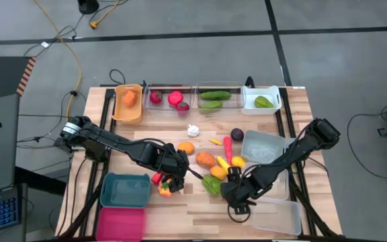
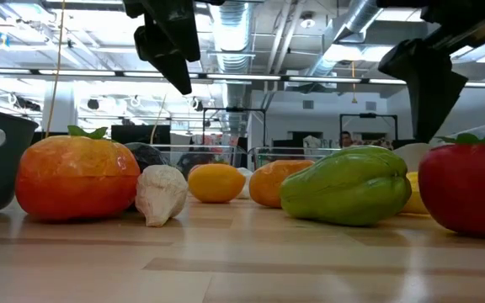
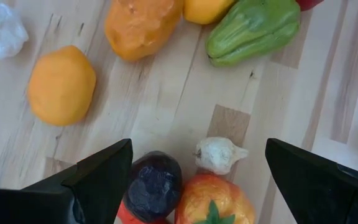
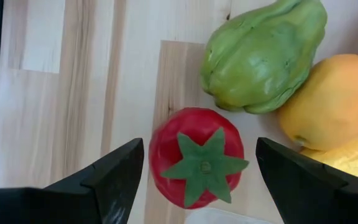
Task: Sort produce into baskets
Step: Put the red tomato into the left transparent bin
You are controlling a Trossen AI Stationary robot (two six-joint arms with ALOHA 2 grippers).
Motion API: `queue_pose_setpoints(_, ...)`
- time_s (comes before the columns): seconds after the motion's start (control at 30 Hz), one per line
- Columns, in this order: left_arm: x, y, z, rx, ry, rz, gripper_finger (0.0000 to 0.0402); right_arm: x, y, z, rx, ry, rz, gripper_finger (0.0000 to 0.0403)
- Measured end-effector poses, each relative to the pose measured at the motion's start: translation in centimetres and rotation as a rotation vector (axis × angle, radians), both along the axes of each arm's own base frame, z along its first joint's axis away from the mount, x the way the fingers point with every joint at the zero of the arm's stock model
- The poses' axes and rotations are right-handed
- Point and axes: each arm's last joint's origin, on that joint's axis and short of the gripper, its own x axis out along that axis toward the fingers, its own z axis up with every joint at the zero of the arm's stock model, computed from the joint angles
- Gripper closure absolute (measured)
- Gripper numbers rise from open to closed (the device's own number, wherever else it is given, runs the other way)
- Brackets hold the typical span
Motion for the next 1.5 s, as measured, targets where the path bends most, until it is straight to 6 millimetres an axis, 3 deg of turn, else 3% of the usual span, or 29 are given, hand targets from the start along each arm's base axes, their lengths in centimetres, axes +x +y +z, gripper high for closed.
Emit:
queue_pose_setpoints(0.6,0.0,0.0,0.0,0.002,-0.001,0.001,0.0045,-0.3,-0.2,0.4,0.004,0.005,0.002,0.0065)
queue_pose_setpoints(0.93,0.0,0.0,0.0,0.002,-0.001,0.0,0.0045,0.3,0.4,-2.1,-0.005,0.093,0.024,0.0065)
queue_pose_setpoints(1.27,0.0,0.0,0.0,-0.007,-0.002,0.018,0.0045,0.3,0.3,-2.1,-0.02,0.083,0.009,0.0119)
queue_pose_setpoints(1.5,0.1,0.2,0.0,-0.041,0.006,0.03,0.0045,0.5,-0.4,-1.2,-0.01,0.069,-0.011,0.0125)
